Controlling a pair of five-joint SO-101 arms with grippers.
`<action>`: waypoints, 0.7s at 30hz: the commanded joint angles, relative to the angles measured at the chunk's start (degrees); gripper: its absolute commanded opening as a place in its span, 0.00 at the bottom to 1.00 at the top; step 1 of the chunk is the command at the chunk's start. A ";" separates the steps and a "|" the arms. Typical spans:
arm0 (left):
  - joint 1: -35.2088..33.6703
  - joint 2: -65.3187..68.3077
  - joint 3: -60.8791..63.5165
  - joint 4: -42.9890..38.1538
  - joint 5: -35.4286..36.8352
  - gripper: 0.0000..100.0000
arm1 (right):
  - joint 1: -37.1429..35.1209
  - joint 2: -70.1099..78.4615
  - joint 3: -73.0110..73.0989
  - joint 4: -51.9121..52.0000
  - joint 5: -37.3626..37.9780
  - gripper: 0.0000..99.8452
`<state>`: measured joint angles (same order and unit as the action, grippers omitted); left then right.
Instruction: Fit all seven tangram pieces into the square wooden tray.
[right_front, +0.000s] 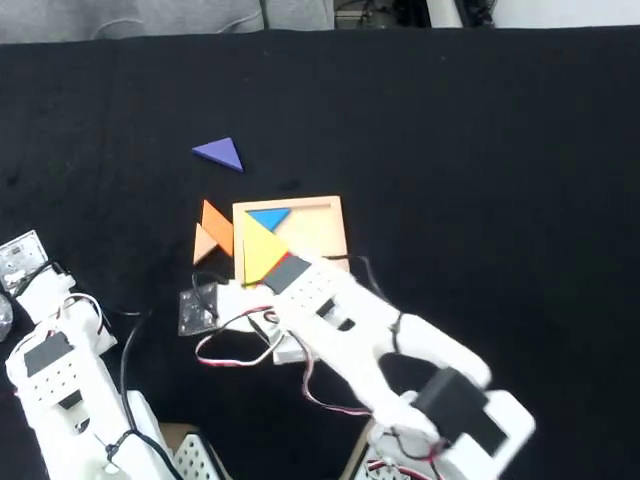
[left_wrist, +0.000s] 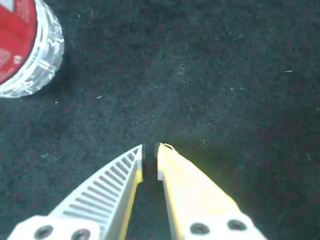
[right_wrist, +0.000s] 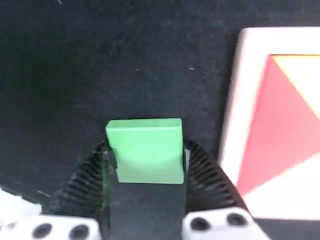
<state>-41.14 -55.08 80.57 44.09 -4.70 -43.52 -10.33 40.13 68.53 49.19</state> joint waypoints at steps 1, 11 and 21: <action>-0.22 -0.88 -2.86 -0.79 0.26 0.07 | 7.82 -7.60 -5.14 0.97 -0.70 0.03; 0.13 -0.88 -2.77 -0.88 0.26 0.07 | 17.49 -8.66 -12.62 -8.53 -10.20 0.02; 0.31 -0.88 -2.51 -1.76 -0.09 0.07 | 18.81 17.45 -31.78 -10.99 -19.08 0.02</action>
<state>-41.14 -55.08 80.57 44.09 -4.70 -26.81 0.22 17.45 56.31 32.66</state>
